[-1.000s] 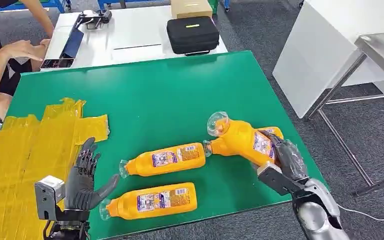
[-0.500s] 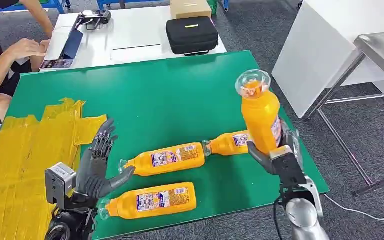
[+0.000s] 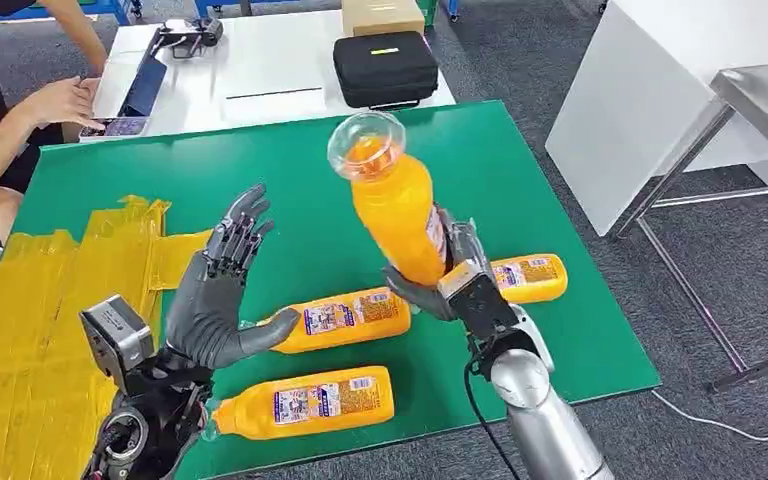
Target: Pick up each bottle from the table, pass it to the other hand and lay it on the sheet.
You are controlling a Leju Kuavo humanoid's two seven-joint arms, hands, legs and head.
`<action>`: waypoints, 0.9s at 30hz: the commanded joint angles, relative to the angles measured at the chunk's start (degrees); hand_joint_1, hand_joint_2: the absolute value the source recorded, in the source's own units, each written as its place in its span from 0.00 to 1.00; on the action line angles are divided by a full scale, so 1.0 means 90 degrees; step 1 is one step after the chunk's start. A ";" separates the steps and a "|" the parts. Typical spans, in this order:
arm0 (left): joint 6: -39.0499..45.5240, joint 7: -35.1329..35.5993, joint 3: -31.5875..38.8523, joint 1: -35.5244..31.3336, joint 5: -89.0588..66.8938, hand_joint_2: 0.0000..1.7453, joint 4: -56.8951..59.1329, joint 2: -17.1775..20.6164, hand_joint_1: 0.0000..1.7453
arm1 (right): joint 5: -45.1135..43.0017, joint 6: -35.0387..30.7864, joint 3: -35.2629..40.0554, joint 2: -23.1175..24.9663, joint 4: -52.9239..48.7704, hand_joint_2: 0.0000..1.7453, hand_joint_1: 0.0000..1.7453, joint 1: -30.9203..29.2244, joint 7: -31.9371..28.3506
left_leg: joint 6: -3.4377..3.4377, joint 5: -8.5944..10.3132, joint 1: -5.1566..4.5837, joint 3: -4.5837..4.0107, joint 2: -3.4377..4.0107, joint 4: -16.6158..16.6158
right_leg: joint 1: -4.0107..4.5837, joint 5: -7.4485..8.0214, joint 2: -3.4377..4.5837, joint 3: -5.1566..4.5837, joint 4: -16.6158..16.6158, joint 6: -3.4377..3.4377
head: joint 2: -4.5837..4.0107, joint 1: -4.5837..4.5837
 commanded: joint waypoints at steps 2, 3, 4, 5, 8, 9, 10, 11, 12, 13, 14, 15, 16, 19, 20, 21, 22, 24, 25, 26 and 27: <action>0.0097 0.0022 -0.0223 -0.0306 -0.0010 1.00 0.0265 0.0147 0.00 | -0.0143 0.0112 0.0687 0.0035 0.0666 1.00 1.00 -0.0517 -0.0049 | -0.0007 -0.0003 0.0003 0.0016 0.0005 -0.0004 | 0.0001 -0.0002 0.0019 0.0015 -0.0006 -0.0010 | 0.0000 0.0000; 0.0097 0.0022 -0.0223 -0.0306 -0.0010 1.00 0.0265 0.0147 0.00 | -0.0143 0.0112 0.0687 0.0035 0.0666 1.00 1.00 -0.0517 -0.0049 | -0.0009 -0.0007 0.0003 0.0028 0.0006 -0.0005 | 0.0001 -0.0006 0.0027 0.0026 -0.0007 -0.0014 | 0.0000 0.0000; 0.0097 0.0022 -0.0223 -0.0306 -0.0010 1.00 0.0265 0.0147 0.00 | -0.0143 0.0112 0.0687 0.0035 0.0666 1.00 1.00 -0.0517 -0.0049 | -0.0007 -0.0005 0.0002 0.0020 0.0006 -0.0004 | 0.0000 -0.0004 0.0022 0.0019 -0.0006 -0.0011 | 0.0000 0.0000; 0.0097 0.0022 -0.0223 -0.0306 -0.0010 1.00 0.0265 0.0147 0.00 | -0.0143 0.0112 0.0687 0.0035 0.0666 1.00 1.00 -0.0517 -0.0049 | -0.0010 -0.0010 0.0003 0.0032 0.0008 -0.0005 | 0.0000 -0.0008 0.0031 0.0031 -0.0008 -0.0015 | 0.0000 0.0000; 0.0097 0.0022 -0.0223 -0.0306 -0.0010 1.00 0.0265 0.0147 0.00 | -0.0143 0.0112 0.0687 0.0035 0.0666 1.00 1.00 -0.0517 -0.0049 | -0.0009 -0.0009 0.0002 0.0031 0.0005 -0.0006 | -0.0001 -0.0009 0.0028 0.0032 -0.0008 -0.0015 | 0.0000 0.0000; 0.0097 0.0022 -0.0223 -0.0306 -0.0010 1.00 0.0265 0.0147 0.00 | -0.0143 0.0112 0.0687 0.0035 0.0666 1.00 1.00 -0.0517 -0.0049 | -0.0007 -0.0006 0.0002 0.0020 0.0005 -0.0004 | 0.0000 -0.0005 0.0023 0.0020 -0.0006 -0.0012 | 0.0000 0.0002; 0.0129 0.0015 -0.0207 -0.0292 -0.0012 1.00 0.0258 0.0133 0.00 | -0.0231 0.0202 0.0713 -0.0012 0.0645 1.00 1.00 -0.0517 -0.0096 | -0.0006 -0.0004 0.0001 0.0015 0.0004 -0.0004 | -0.0001 -0.0004 0.0018 0.0015 -0.0005 -0.0010 | 0.0000 0.0000; 0.0189 0.0020 -0.0168 -0.0266 -0.0010 1.00 0.0270 0.0112 0.00 | -0.0319 0.0303 0.0793 -0.0050 0.0620 1.00 1.00 -0.0519 -0.0151 | -0.0014 -0.0017 0.0002 0.0051 0.0005 -0.0008 | -0.0002 -0.0016 0.0037 0.0051 -0.0011 -0.0021 | 0.0002 0.0000; 0.0218 0.0024 -0.0133 -0.0241 -0.0006 1.00 0.0280 0.0095 0.00 | -0.0325 0.0317 0.0846 -0.0062 0.0597 1.00 1.00 -0.0514 -0.0157 | -0.0007 -0.0006 0.0001 0.0018 0.0004 -0.0003 | 0.0000 -0.0005 0.0019 0.0018 -0.0005 -0.0011 | 0.0000 0.0000; 0.0262 0.0033 -0.0057 -0.0176 0.0001 1.00 0.0287 0.0070 0.00 | -0.0339 0.0368 0.0945 -0.0084 0.0539 1.00 1.00 -0.0502 -0.0174 | -0.0010 -0.0010 0.0000 0.0033 0.0005 -0.0006 | -0.0002 -0.0010 0.0028 0.0033 -0.0008 -0.0016 | 0.0002 0.0000; 0.0270 0.0016 0.0013 -0.0162 0.0030 1.00 0.0332 0.0123 0.00 | -0.0356 0.0395 0.1022 -0.0092 0.0498 1.00 1.00 -0.0497 -0.0177 | -0.0007 -0.0005 0.0001 0.0020 0.0006 -0.0005 | 0.0000 -0.0004 0.0023 0.0020 -0.0007 -0.0012 | 0.0000 0.0000; 0.0258 -0.0021 0.0079 -0.0177 0.0063 1.00 0.0423 0.0158 0.00 | -0.0371 0.0426 0.1111 -0.0121 0.0477 1.00 1.00 -0.0520 -0.0170 | -0.0011 -0.0012 0.0000 0.0038 0.0011 -0.0008 | -0.0002 -0.0010 0.0035 0.0036 -0.0009 -0.0017 | 0.0000 0.0000; 0.0269 -0.0026 0.0118 -0.0171 0.0089 1.00 0.0450 0.0153 0.00 | -0.0379 0.0444 0.1148 -0.0132 0.0473 1.00 1.00 -0.0527 -0.0165 | -0.0009 -0.0007 0.0000 0.0025 0.0011 -0.0008 | -0.0001 -0.0005 0.0029 0.0022 -0.0007 -0.0014 | 0.0000 0.0000; 0.0279 -0.0074 0.0208 -0.0109 0.0172 1.00 0.0460 0.0158 0.00 | -0.0379 0.0503 0.1342 -0.0172 0.0577 1.00 1.00 -0.0578 -0.0125 | -0.0007 -0.0004 0.0001 0.0017 0.0008 -0.0006 | 0.0000 -0.0003 0.0022 0.0015 -0.0006 -0.0010 | 0.0000 0.0000; 0.0281 -0.0076 0.0214 -0.0097 0.0172 1.00 0.0446 0.0162 0.00 | -0.0382 0.0499 0.1366 -0.0175 0.0606 1.00 1.00 -0.0583 -0.0127 | -0.0010 -0.0009 0.0001 0.0032 0.0011 -0.0008 | -0.0001 -0.0007 0.0034 0.0029 -0.0008 -0.0015 | 0.0000 -0.0002; 0.0298 -0.0087 0.0246 -0.0060 0.0178 1.00 0.0399 0.0167 0.00 | -0.0390 0.0500 0.1454 -0.0199 0.0707 1.00 1.00 -0.0612 -0.0131 | -0.0006 -0.0005 0.0002 0.0020 0.0011 -0.0006 | 0.0001 -0.0002 0.0026 0.0017 -0.0008 -0.0010 | 0.0000 0.0000; 0.0307 -0.0092 0.0267 -0.0032 0.0181 1.00 0.0368 0.0174 0.00 | -0.0388 0.0497 0.1520 -0.0228 0.0779 1.00 1.00 -0.0636 -0.0134 | -0.0009 -0.0009 0.0001 0.0033 0.0014 -0.0009 | 0.0000 -0.0005 0.0035 0.0030 -0.0011 -0.0013 | 0.0000 0.0000; 0.0319 -0.0096 0.0292 0.0008 0.0182 1.00 0.0327 0.0183 0.00 | -0.0293 0.0373 0.1602 -0.0261 0.0868 1.00 1.00 -0.0657 -0.0133 | -0.0008 -0.0010 0.0001 0.0035 0.0016 -0.0010 | -0.0001 -0.0005 0.0038 0.0032 -0.0012 -0.0013 | 0.0000 0.0000; 0.0321 -0.0098 0.0287 0.0029 0.0181 1.00 0.0303 0.0191 0.00 | -0.0310 0.0375 0.1631 -0.0274 0.0933 1.00 1.00 -0.0661 -0.0134 | -0.0006 -0.0007 0.0003 0.0023 0.0012 -0.0007 | 0.0001 -0.0002 0.0028 0.0022 -0.0010 -0.0010 | 0.0000 0.0000; 0.0322 -0.0102 0.0275 0.0040 0.0186 1.00 0.0298 0.0196 0.00 | -0.0317 0.0379 0.1658 -0.0296 0.0969 1.00 1.00 -0.0673 -0.0134 | -0.0008 -0.0010 0.0001 0.0035 0.0012 -0.0010 | -0.0002 -0.0007 0.0034 0.0034 -0.0012 -0.0013 | 0.0000 0.0000; 0.0315 -0.0113 0.0256 0.0038 0.0198 1.00 0.0293 0.0202 0.00 | -0.0323 0.0380 0.1686 -0.0320 0.0997 1.00 1.00 -0.0690 -0.0128 | -0.0006 -0.0007 0.0002 0.0024 0.0010 -0.0007 | 0.0000 -0.0003 0.0026 0.0024 -0.0011 -0.0010 | 0.0000 0.0000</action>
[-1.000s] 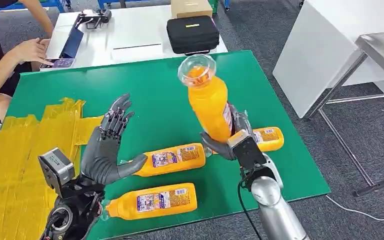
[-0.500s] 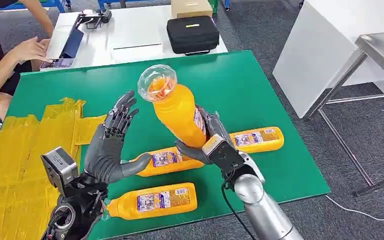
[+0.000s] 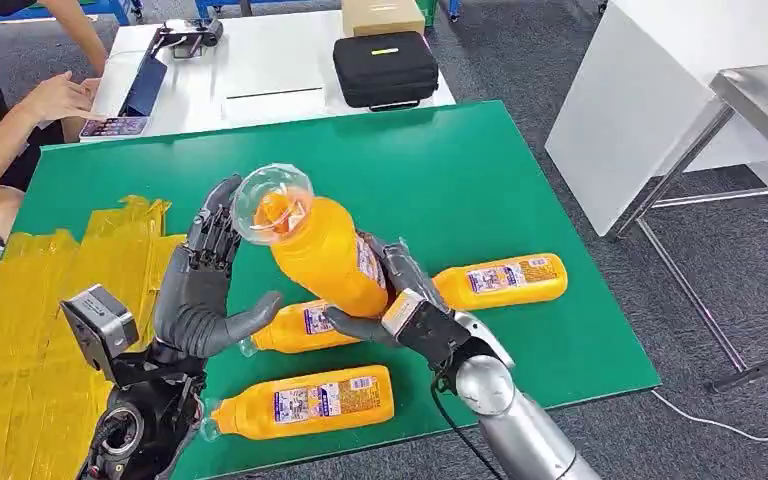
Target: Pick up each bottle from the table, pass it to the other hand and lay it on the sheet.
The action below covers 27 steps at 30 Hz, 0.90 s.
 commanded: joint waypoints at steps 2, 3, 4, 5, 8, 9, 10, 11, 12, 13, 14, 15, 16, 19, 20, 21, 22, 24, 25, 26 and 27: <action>-0.0067 -0.0049 -0.0013 -0.0036 0.0095 1.00 0.0199 0.0154 0.00 | -0.0038 -0.0031 0.0598 -0.0320 0.0759 1.00 1.00 -0.0464 0.0041 | -0.0006 -0.0007 0.0002 0.0024 0.0009 -0.0006 | 0.0001 -0.0003 0.0027 0.0025 -0.0011 -0.0010 | 0.0000 0.0000; -0.0099 -0.0033 -0.0075 -0.0081 0.0133 1.00 0.0183 0.0154 0.00 | -0.0001 -0.0015 0.0634 -0.0334 0.0772 1.00 1.00 -0.0494 0.0043 | -0.0008 -0.0011 0.0001 0.0037 0.0009 -0.0008 | -0.0001 -0.0007 0.0033 0.0037 -0.0013 -0.0013 | 0.0000 0.0000; -0.0109 -0.0027 -0.0096 -0.0090 0.0141 1.00 0.0173 0.0148 0.00 | 0.0011 -0.0013 0.0639 -0.0334 0.0773 1.00 1.00 -0.0500 0.0046 | -0.0006 -0.0006 0.0001 0.0022 0.0004 -0.0005 | 0.0000 -0.0004 0.0022 0.0023 -0.0009 -0.0010 | 0.0000 0.0002; -0.0110 -0.0025 -0.0131 -0.0111 0.0139 1.00 0.0149 0.0148 0.00 | 0.0029 -0.0008 0.0642 -0.0327 0.0775 1.00 1.00 -0.0509 0.0053 | -0.0010 -0.0011 0.0001 0.0037 0.0005 -0.0006 | -0.0001 -0.0009 0.0031 0.0039 -0.0010 -0.0015 | 0.0000 0.0000; -0.0150 -0.0024 -0.0272 -0.0158 0.0166 1.00 0.0073 0.0207 0.00 | 0.0131 0.0019 0.0634 -0.0292 0.0769 1.00 1.00 -0.0512 0.0115 | -0.0008 -0.0005 0.0001 0.0019 0.0003 -0.0004 | -0.0001 -0.0004 0.0021 0.0020 -0.0007 -0.0011 | 0.0000 0.0002; -0.0183 -0.0022 -0.0327 -0.0168 0.0178 1.00 0.0047 0.0224 0.00 | 0.0171 0.0022 0.0650 -0.0290 0.0776 1.00 1.00 -0.0517 0.0141 | -0.0011 -0.0010 0.0002 0.0032 0.0002 -0.0005 | 0.0000 -0.0009 0.0027 0.0033 -0.0009 -0.0016 | 0.0000 0.0000; -0.0239 -0.0009 -0.0390 -0.0194 0.0186 1.00 0.0031 0.0241 0.00 | 0.0225 0.0018 0.0677 -0.0285 0.0807 1.00 1.00 -0.0539 0.0173 | -0.0009 -0.0006 0.0002 0.0020 0.0000 -0.0003 | 0.0001 -0.0006 0.0020 0.0021 -0.0006 -0.0012 | 0.0000 0.0002; -0.0265 -0.0003 -0.0438 -0.0208 0.0186 1.00 0.0026 0.0244 0.00 | 0.0266 0.0018 0.0701 -0.0277 0.0845 1.00 1.00 -0.0570 0.0192 | -0.0012 -0.0010 0.0002 0.0034 -0.0003 -0.0006 | 0.0000 -0.0011 0.0023 0.0036 -0.0009 -0.0016 | 0.0000 0.0000; -0.0277 0.0004 -0.0501 -0.0235 0.0188 1.00 0.0034 0.0250 0.00 | 0.0382 -0.0028 0.0740 -0.0267 0.0922 1.00 1.00 -0.0628 0.0204 | -0.0008 -0.0007 0.0001 0.0020 0.0001 -0.0003 | 0.0000 -0.0006 0.0020 0.0020 -0.0005 -0.0012 | 0.0000 0.0000; -0.0272 0.0005 -0.0536 -0.0247 0.0191 1.00 0.0033 0.0257 0.00 | 0.0491 -0.0124 0.0758 -0.0257 0.0957 1.00 1.00 -0.0657 0.0184 | -0.0011 -0.0012 0.0000 0.0032 0.0005 -0.0004 | -0.0002 -0.0011 0.0029 0.0031 -0.0005 -0.0015 | 0.0000 0.0000; -0.0292 0.0012 -0.0567 -0.0255 0.0205 1.00 0.0034 0.0263 0.00 | 0.0534 -0.0199 0.0747 -0.0233 0.1001 1.00 1.00 -0.0689 0.0200 | -0.0009 -0.0009 0.0001 0.0024 0.0007 -0.0003 | 0.0001 -0.0006 0.0027 0.0023 -0.0006 -0.0012 | 0.0002 0.0000; -0.0321 0.0016 -0.0613 -0.0264 0.0222 1.00 0.0016 0.0288 0.00 | 0.0572 -0.0533 0.0602 -0.0149 0.1066 1.00 1.00 -0.0727 0.0257 | -0.0007 -0.0005 0.0001 0.0017 0.0004 -0.0004 | 0.0001 -0.0003 0.0021 0.0016 -0.0007 -0.0009 | 0.0000 0.0000; -0.0320 0.0016 -0.0634 -0.0259 0.0222 1.00 -0.0003 0.0297 0.00 | 0.0611 -0.0725 0.0521 -0.0141 0.1088 1.00 1.00 -0.0781 0.0272 | -0.0009 -0.0009 0.0001 0.0026 0.0005 -0.0004 | 0.0000 -0.0007 0.0027 0.0024 -0.0006 -0.0013 | 0.0002 0.0000; -0.0318 0.0016 -0.0645 -0.0252 0.0222 1.00 -0.0023 0.0305 0.00 | 0.0607 -0.0720 0.0477 -0.0173 0.1092 1.00 1.00 -0.0840 0.0272 | -0.0010 -0.0012 0.0000 0.0033 0.0005 -0.0001 | -0.0001 -0.0010 0.0032 0.0032 -0.0004 -0.0016 | 0.0000 0.0000; -0.0318 0.0016 -0.0645 -0.0252 0.0222 1.00 -0.0023 0.0305 0.00 | 0.0607 -0.0720 0.0477 -0.0173 0.1092 1.00 1.00 -0.0840 0.0272 | -0.0007 -0.0006 0.0000 0.0018 0.0005 -0.0001 | -0.0001 -0.0004 0.0023 0.0017 -0.0003 -0.0011 | 0.0002 0.0000; -0.0351 0.0043 -0.0678 -0.0282 0.0222 1.00 -0.0030 0.0320 0.00 | 0.0543 -0.1061 0.0246 -0.0101 0.1062 1.00 1.00 -0.0799 0.0283 | -0.0010 -0.0010 0.0001 0.0030 0.0005 -0.0002 | -0.0001 -0.0008 0.0029 0.0030 -0.0006 -0.0014 | 0.0000 0.0002; -0.0366 0.0057 -0.0698 -0.0300 0.0218 1.00 -0.0028 0.0320 0.00 | 0.0512 -0.1159 0.0166 -0.0091 0.1049 1.00 1.00 -0.0807 0.0272 | -0.0007 -0.0004 0.0001 0.0014 0.0002 -0.0002 | 0.0001 -0.0003 0.0019 0.0014 -0.0005 -0.0010 | 0.0000 0.0000; -0.0412 0.0137 -0.0769 -0.0378 0.0201 1.00 0.0001 0.0293 0.00 | 0.0484 -0.1479 -0.0046 -0.0075 0.1071 1.00 1.00 -0.0894 0.0260 | -0.0012 -0.0011 0.0001 0.0034 -0.0003 -0.0004 | -0.0001 -0.0012 0.0026 0.0035 -0.0007 -0.0017 | 0.0000 0.0000; -0.0423 0.0159 -0.0784 -0.0393 0.0191 1.00 0.0019 0.0288 0.00 | 0.0486 -0.1610 -0.0110 -0.0044 0.1093 1.00 1.00 -0.0910 0.0239 | -0.0007 -0.0003 0.0000 0.0012 -0.0009 0.0001 | -0.0001 -0.0007 0.0009 0.0014 -0.0001 -0.0011 | 0.0002 0.0002; -0.0423 0.0159 -0.0784 -0.0393 0.0191 1.00 0.0019 0.0288 0.00 | 0.0486 -0.1610 -0.0110 -0.0044 0.1093 1.00 1.00 -0.0910 0.0239 | -0.0008 -0.0006 0.0001 0.0016 -0.0009 0.0002 | 0.0000 -0.0008 0.0012 0.0019 -0.0001 -0.0013 | 0.0000 0.0000; -0.0444 0.0177 -0.0811 -0.0409 0.0181 1.00 0.0054 0.0289 0.00 | 0.0504 -0.1734 -0.0147 0.0006 0.1141 1.00 1.00 -0.0923 0.0247 | -0.0011 -0.0010 0.0000 0.0028 -0.0009 0.0001 | -0.0002 -0.0012 0.0017 0.0030 -0.0002 -0.0016 | 0.0000 0.0002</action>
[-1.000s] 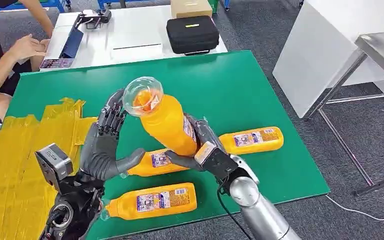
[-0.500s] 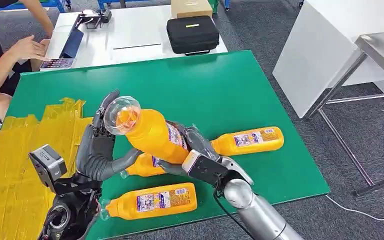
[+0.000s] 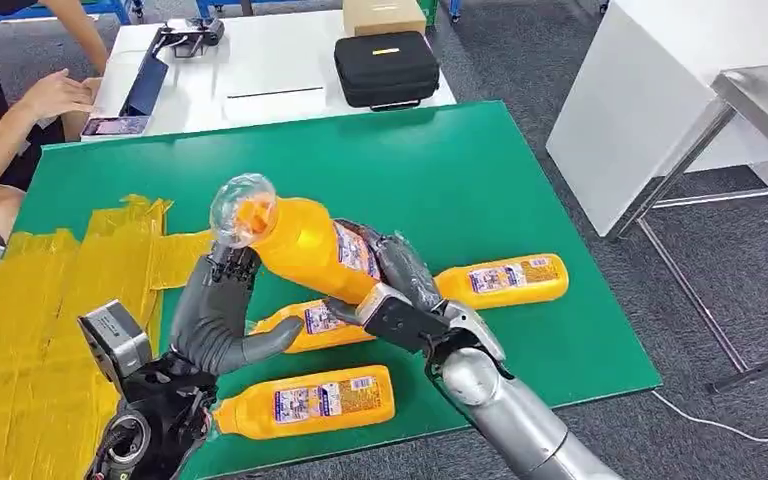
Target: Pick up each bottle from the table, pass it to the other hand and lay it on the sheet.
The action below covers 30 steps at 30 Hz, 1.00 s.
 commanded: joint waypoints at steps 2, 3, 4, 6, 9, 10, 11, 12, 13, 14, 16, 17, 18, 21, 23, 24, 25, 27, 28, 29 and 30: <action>-0.0089 0.0153 -0.0363 -0.0386 -0.0019 1.00 0.0238 0.0161 0.00 | 0.0032 -0.0684 -0.0433 0.0204 0.0565 1.00 1.00 -0.0431 -0.0018 | -0.0010 -0.0010 0.0002 0.0027 0.0008 -0.0004 | 0.0000 -0.0007 0.0030 0.0027 -0.0006 -0.0013 | 0.0000 0.0002; -0.0087 0.0153 -0.0365 -0.0395 -0.0019 1.00 0.0259 0.0154 0.00 | 0.0064 -0.0708 -0.0403 0.0230 0.0582 1.00 1.00 -0.0429 -0.0015 | -0.0007 -0.0005 0.0001 0.0017 0.0005 -0.0004 | 0.0000 -0.0003 0.0021 0.0017 -0.0005 -0.0009 | 0.0000 0.0000; -0.0087 0.0153 -0.0365 -0.0395 -0.0019 1.00 0.0259 0.0154 0.00 | 0.0064 -0.0708 -0.0403 0.0230 0.0582 1.00 1.00 -0.0429 -0.0015 | -0.0011 -0.0009 0.0002 0.0029 0.0008 -0.0006 | 0.0001 -0.0007 0.0031 0.0028 -0.0007 -0.0014 | 0.0000 0.0000; -0.0086 0.0153 -0.0367 -0.0403 -0.0019 1.00 0.0276 0.0146 0.00 | 0.0093 -0.0722 -0.0365 0.0245 0.0594 1.00 1.00 -0.0426 -0.0015 | -0.0007 -0.0004 0.0001 0.0015 0.0005 -0.0004 | 0.0001 -0.0004 0.0018 0.0015 -0.0004 -0.0009 | 0.0000 0.0000; -0.0086 0.0153 -0.0378 -0.0443 -0.0019 1.00 0.0359 0.0122 0.00 | 0.0335 -0.0612 0.0048 0.0335 0.0773 1.00 1.00 -0.0540 0.0021 | -0.0011 -0.0009 0.0001 0.0032 0.0006 -0.0005 | 0.0000 -0.0009 0.0027 0.0030 -0.0005 -0.0014 | 0.0000 0.0000; -0.0086 0.0153 -0.0379 -0.0448 -0.0019 1.00 0.0363 0.0117 0.00 | 0.0365 -0.0629 0.0079 0.0360 0.0790 1.00 1.00 -0.0539 0.0036 | -0.0008 -0.0005 0.0003 0.0017 0.0010 -0.0003 | 0.0002 -0.0003 0.0024 0.0014 -0.0004 -0.0009 | 0.0000 0.0000; -0.0101 0.0148 -0.0386 -0.0476 0.0002 1.00 0.0404 0.0089 0.00 | 0.0533 -0.0547 0.0326 0.0364 0.0900 1.00 1.00 -0.0606 0.0046 | -0.0011 -0.0009 0.0002 0.0031 0.0016 -0.0005 | 0.0001 -0.0006 0.0036 0.0026 -0.0006 -0.0013 | 0.0000 0.0000; -0.0103 0.0147 -0.0390 -0.0490 0.0007 1.00 0.0429 0.0066 0.00 | 0.0679 -0.0575 0.0473 0.0393 0.0966 1.00 1.00 -0.0622 0.0060 | -0.0006 -0.0004 0.0001 0.0015 0.0015 -0.0005 | 0.0001 0.0000 0.0027 0.0011 -0.0004 -0.0007 | 0.0002 0.0000; -0.0108 0.0144 -0.0389 -0.0501 0.0017 1.00 0.0444 0.0055 0.00 | 0.0777 -0.0563 0.0588 0.0398 0.1007 1.00 1.00 -0.0647 0.0046 | -0.0011 -0.0010 0.0003 0.0033 0.0019 -0.0005 | 0.0002 -0.0005 0.0041 0.0028 -0.0007 -0.0013 | 0.0000 0.0002; -0.0114 0.0140 -0.0390 -0.0512 0.0033 1.00 0.0461 0.0041 0.00 | 0.0902 -0.0600 0.0705 0.0420 0.1062 1.00 1.00 -0.0664 0.0046 | -0.0007 -0.0005 0.0003 0.0020 0.0015 -0.0005 | 0.0002 -0.0001 0.0031 0.0015 -0.0006 -0.0009 | 0.0000 0.0000; -0.0115 0.0140 -0.0392 -0.0521 0.0033 1.00 0.0473 0.0035 0.00 | 0.0929 -0.0613 0.0744 0.0434 0.1087 1.00 1.00 -0.0666 0.0052 | -0.0007 -0.0004 0.0003 0.0018 0.0011 -0.0005 | 0.0002 -0.0002 0.0026 0.0014 -0.0006 -0.0009 | 0.0000 0.0000; -0.0115 0.0140 -0.0392 -0.0521 0.0033 1.00 0.0473 0.0035 0.00 | 0.0929 -0.0613 0.0744 0.0434 0.1087 1.00 1.00 -0.0666 0.0052 | -0.0010 -0.0008 0.0003 0.0032 0.0008 -0.0008 | 0.0001 -0.0007 0.0029 0.0030 -0.0009 -0.0013 | 0.0000 0.0002; -0.0115 0.0140 -0.0392 -0.0521 0.0033 1.00 0.0473 0.0035 0.00 | 0.0929 -0.0613 0.0744 0.0434 0.1087 1.00 1.00 -0.0666 0.0052 | -0.0007 -0.0004 0.0004 0.0018 0.0009 -0.0005 | 0.0002 -0.0003 0.0023 0.0015 -0.0007 -0.0009 | 0.0000 -0.0002; -0.0115 0.0140 -0.0392 -0.0521 0.0033 1.00 0.0473 0.0035 0.00 | 0.0929 -0.0613 0.0744 0.0434 0.1087 1.00 1.00 -0.0666 0.0052 | -0.0010 -0.0012 0.0004 0.0036 0.0009 -0.0006 | 0.0001 -0.0010 0.0032 0.0034 -0.0009 -0.0014 | 0.0000 0.0000; -0.0115 0.0140 -0.0393 -0.0517 0.0033 1.00 0.0473 0.0038 0.00 | 0.0923 -0.0603 0.0735 0.0413 0.1086 1.00 1.00 -0.0678 0.0050 | -0.0007 -0.0004 0.0002 0.0016 0.0005 -0.0005 | 0.0000 -0.0004 0.0019 0.0016 -0.0006 -0.0009 | 0.0000 0.0002; -0.0117 0.0138 -0.0393 -0.0519 0.0042 1.00 0.0471 0.0034 0.00 | 0.0955 -0.0585 0.0782 0.0411 0.1075 1.00 1.00 -0.0684 0.0036 | -0.0010 -0.0009 0.0002 0.0027 0.0006 -0.0005 | 0.0000 -0.0008 0.0026 0.0027 -0.0006 -0.0013 | 0.0000 0.0000; -0.0118 0.0134 -0.0402 -0.0530 0.0056 1.00 0.0475 0.0029 0.00 | 0.0992 -0.0541 0.0885 0.0421 0.1096 1.00 1.00 -0.0697 0.0024 | -0.0008 -0.0006 0.0001 0.0018 0.0007 -0.0005 | 0.0000 -0.0005 0.0023 0.0017 -0.0006 -0.0010 | 0.0000 0.0000; -0.0089 0.0126 -0.0415 -0.0550 0.0098 1.00 0.0504 0.0026 0.00 | 0.1112 -0.0469 0.1132 0.0471 0.1175 1.00 1.00 -0.0726 0.0004 | -0.0008 -0.0006 0.0001 0.0018 0.0007 -0.0005 | 0.0000 -0.0005 0.0022 0.0017 -0.0005 -0.0011 | 0.0000 0.0002; -0.0062 0.0122 -0.0418 -0.0547 0.0123 1.00 0.0518 0.0033 0.00 | 0.1168 -0.0452 0.1241 0.0494 0.1211 1.00 1.00 -0.0734 0.0002 | -0.0013 -0.0012 0.0004 0.0035 0.0010 -0.0006 | 0.0001 -0.0010 0.0033 0.0034 -0.0007 -0.0016 | 0.0000 0.0000; -0.0043 0.0120 -0.0413 -0.0548 0.0137 1.00 0.0536 0.0039 0.00 | 0.1236 -0.0454 0.1325 0.0510 0.1238 1.00 1.00 -0.0728 -0.0007 | -0.0008 -0.0005 0.0002 0.0017 0.0011 -0.0005 | 0.0001 -0.0003 0.0025 0.0015 -0.0006 -0.0010 | 0.0000 0.0000; -0.0021 0.0118 -0.0407 -0.0544 0.0155 1.00 0.0551 0.0042 0.00 | 0.1358 -0.0462 0.1427 0.0516 0.1261 1.00 1.00 -0.0729 -0.0027 | -0.0013 -0.0012 0.0004 0.0036 0.0014 -0.0008 | 0.0002 -0.0009 0.0036 0.0033 -0.0009 -0.0016 | 0.0000 0.0000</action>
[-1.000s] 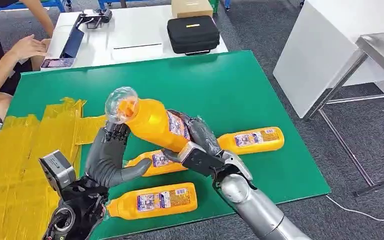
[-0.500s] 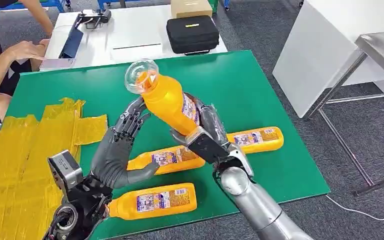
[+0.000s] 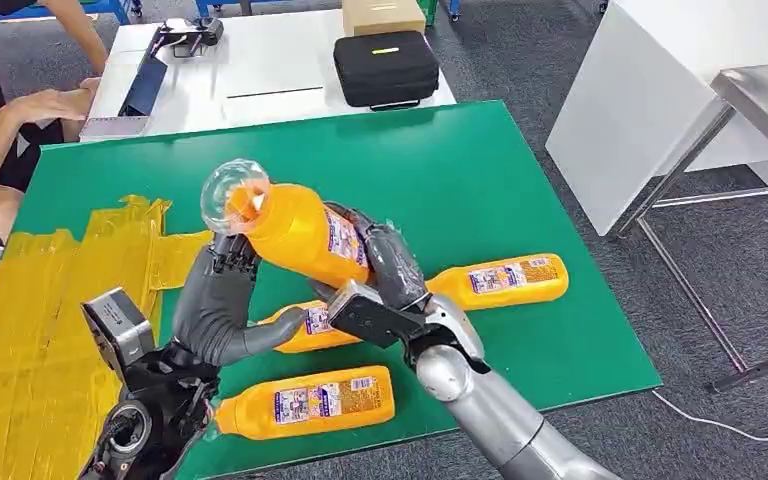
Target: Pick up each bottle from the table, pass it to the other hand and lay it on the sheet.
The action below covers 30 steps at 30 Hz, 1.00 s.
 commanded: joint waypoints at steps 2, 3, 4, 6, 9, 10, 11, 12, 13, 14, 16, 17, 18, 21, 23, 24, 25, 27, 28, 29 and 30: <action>0.0104 0.0022 -0.0280 -0.0287 0.0130 1.00 0.0483 0.0040 0.00 | 0.0391 0.0162 0.1101 0.0123 0.0650 1.00 1.00 -0.0374 -0.0046 | -0.0013 -0.0010 0.0003 0.0041 0.0003 -0.0010 | 0.0001 -0.0010 0.0029 0.0040 -0.0010 -0.0017 | 0.0000 0.0000; 0.0133 0.0022 -0.0282 -0.0283 0.0148 1.00 0.0485 0.0048 0.00 | 0.0398 0.0192 0.1163 0.0130 0.0646 1.00 1.00 -0.0353 -0.0044 | -0.0009 -0.0006 0.0004 0.0028 0.0004 -0.0008 | 0.0002 -0.0005 0.0022 0.0025 -0.0010 -0.0012 | 0.0000 0.0000; 0.0159 0.0023 -0.0284 -0.0281 0.0165 1.00 0.0488 0.0055 0.00 | 0.0403 0.0219 0.1215 0.0127 0.0651 1.00 1.00 -0.0353 -0.0042 | -0.0011 -0.0010 0.0004 0.0039 0.0006 -0.0010 | 0.0002 -0.0009 0.0029 0.0036 -0.0011 -0.0015 | 0.0002 0.0002; 0.0162 0.0023 -0.0285 -0.0282 0.0167 1.00 0.0491 0.0059 0.00 | 0.0404 0.0224 0.1225 0.0125 0.0653 1.00 1.00 -0.0351 -0.0042 | -0.0010 -0.0012 0.0004 0.0042 0.0000 -0.0009 | 0.0001 -0.0012 0.0023 0.0041 -0.0011 -0.0015 | 0.0000 0.0003; 0.0172 0.0023 -0.0288 -0.0286 0.0171 1.00 0.0498 0.0059 0.00 | 0.0406 0.0236 0.1242 0.0114 0.0663 1.00 1.00 -0.0359 -0.0043 | -0.0007 -0.0008 0.0003 0.0028 0.0006 -0.0007 | -0.0001 -0.0006 0.0025 0.0026 -0.0009 -0.0010 | 0.0000 0.0002; 0.0197 0.0028 -0.0294 -0.0287 0.0182 1.00 0.0505 0.0065 0.00 | 0.0411 0.0265 0.1275 0.0100 0.0658 1.00 1.00 -0.0365 -0.0044 | -0.0006 -0.0005 0.0005 0.0020 0.0001 -0.0005 | 0.0002 -0.0005 0.0017 0.0020 -0.0007 -0.0009 | 0.0000 0.0002; 0.0212 0.0031 -0.0296 -0.0288 0.0186 1.00 0.0519 0.0066 0.00 | 0.0412 0.0280 0.1296 0.0094 0.0657 1.00 1.00 -0.0360 -0.0044 | -0.0007 -0.0006 0.0006 0.0024 -0.0001 -0.0005 | 0.0002 -0.0006 0.0018 0.0024 -0.0009 -0.0010 | 0.0000 -0.0002; 0.0233 0.0036 -0.0295 -0.0287 0.0193 1.00 0.0539 0.0069 0.00 | 0.0411 0.0303 0.1325 0.0088 0.0653 1.00 1.00 -0.0353 -0.0046 | -0.0010 -0.0011 0.0005 0.0040 -0.0005 -0.0008 | 0.0001 -0.0012 0.0021 0.0043 -0.0013 -0.0015 | 0.0000 0.0002; 0.0257 0.0041 -0.0308 -0.0290 0.0200 1.00 0.0553 0.0079 0.00 | 0.0392 0.0347 0.1353 0.0077 0.0637 1.00 1.00 -0.0352 -0.0046 | -0.0008 -0.0007 0.0004 0.0031 -0.0005 -0.0007 | 0.0000 -0.0009 0.0016 0.0033 -0.0010 -0.0012 | 0.0000 0.0002; 0.0262 0.0041 -0.0314 -0.0294 0.0201 1.00 0.0572 0.0085 0.00 | 0.0363 0.0382 0.1366 0.0070 0.0620 1.00 1.00 -0.0347 -0.0051 | -0.0006 -0.0005 0.0004 0.0020 0.0000 -0.0007 | 0.0000 -0.0005 0.0016 0.0021 -0.0009 -0.0009 | 0.0000 0.0002; 0.0282 0.0046 -0.0321 -0.0296 0.0210 1.00 0.0615 0.0081 0.00 | 0.0355 0.0435 0.1414 0.0044 0.0587 1.00 1.00 -0.0348 -0.0065 | -0.0008 -0.0006 0.0003 0.0022 0.0000 -0.0007 | 0.0000 -0.0006 0.0017 0.0023 -0.0009 -0.0011 | 0.0000 0.0002; 0.0297 0.0048 -0.0333 -0.0297 0.0218 1.00 0.0638 0.0083 0.00 | 0.0314 0.0548 0.1468 0.0020 0.0558 1.00 1.00 -0.0343 -0.0074 | -0.0011 -0.0012 0.0004 0.0038 -0.0001 -0.0008 | 0.0001 -0.0012 0.0024 0.0040 -0.0011 -0.0016 | 0.0000 0.0000; 0.0298 0.0048 -0.0334 -0.0298 0.0218 1.00 0.0640 0.0083 0.00 | 0.0281 0.0589 0.1469 0.0013 0.0552 1.00 1.00 -0.0347 -0.0075 | -0.0009 -0.0006 0.0002 0.0027 -0.0005 -0.0010 | -0.0001 -0.0009 0.0013 0.0029 -0.0010 -0.0013 | 0.0000 0.0000; 0.0342 0.0035 -0.0337 -0.0283 0.0230 1.00 0.0624 0.0079 0.00 | 0.0171 0.0733 0.1472 0.0005 0.0506 1.00 1.00 -0.0305 -0.0094 | -0.0006 -0.0004 0.0002 0.0017 -0.0003 -0.0007 | 0.0000 -0.0006 0.0011 0.0018 -0.0008 -0.0010 | 0.0000 0.0000; 0.0396 0.0003 -0.0325 -0.0257 0.0220 1.00 0.0578 0.0088 0.02 | 0.0154 0.0765 0.1481 -0.0005 0.0502 1.00 1.00 -0.0310 -0.0091 | -0.0006 -0.0004 0.0004 0.0015 -0.0004 -0.0006 | 0.0002 -0.0005 0.0010 0.0017 -0.0008 -0.0009 | 0.0000 0.0000; 0.0428 -0.0011 -0.0306 -0.0241 0.0233 1.00 0.0571 0.0080 0.64 | 0.0151 0.0770 0.1481 -0.0009 0.0501 1.00 1.00 -0.0312 -0.0090 | -0.0009 -0.0010 0.0004 0.0031 -0.0004 -0.0007 | 0.0001 -0.0011 0.0017 0.0032 -0.0010 -0.0013 | 0.0002 0.0000; 0.0462 -0.0034 -0.0287 -0.0224 0.0244 1.00 0.0563 0.0073 1.00 | 0.0148 0.0775 0.1482 -0.0012 0.0502 1.00 1.00 -0.0313 -0.0089 | -0.0006 -0.0004 0.0003 0.0016 -0.0002 -0.0006 | 0.0001 -0.0005 0.0012 0.0016 -0.0008 -0.0009 | 0.0000 0.0002; 0.0537 -0.0100 -0.0238 -0.0182 0.0285 1.00 0.0555 0.0074 1.00 | 0.0123 0.0808 0.1477 -0.0004 0.0527 1.00 1.00 -0.0317 -0.0078 | -0.0006 -0.0005 0.0004 0.0018 -0.0002 -0.0007 | 0.0001 -0.0005 0.0013 0.0018 -0.0009 -0.0009 | 0.0000 0.0002; 0.0554 -0.0122 -0.0227 -0.0171 0.0299 1.00 0.0548 0.0077 1.00 | 0.0115 0.0816 0.1472 0.0002 0.0538 1.00 1.00 -0.0315 -0.0076 | -0.0010 -0.0011 0.0004 0.0036 -0.0003 -0.0008 | 0.0001 -0.0012 0.0021 0.0037 -0.0011 -0.0014 | 0.0000 0.0000; 0.0570 -0.0144 -0.0211 -0.0158 0.0311 1.00 0.0537 0.0076 1.00 | 0.0095 0.0823 0.1461 0.0007 0.0547 1.00 1.00 -0.0308 -0.0068 | -0.0007 -0.0006 0.0005 0.0021 -0.0001 -0.0005 | 0.0002 -0.0006 0.0015 0.0021 -0.0009 -0.0010 | 0.0000 0.0000; 0.0570 -0.0144 -0.0211 -0.0158 0.0311 1.00 0.0537 0.0076 1.00 | 0.0095 0.0823 0.1461 0.0007 0.0547 1.00 1.00 -0.0308 -0.0068 | -0.0009 -0.0010 0.0003 0.0033 -0.0004 -0.0008 | 0.0000 -0.0011 0.0018 0.0034 -0.0011 -0.0013 | 0.0000 0.0000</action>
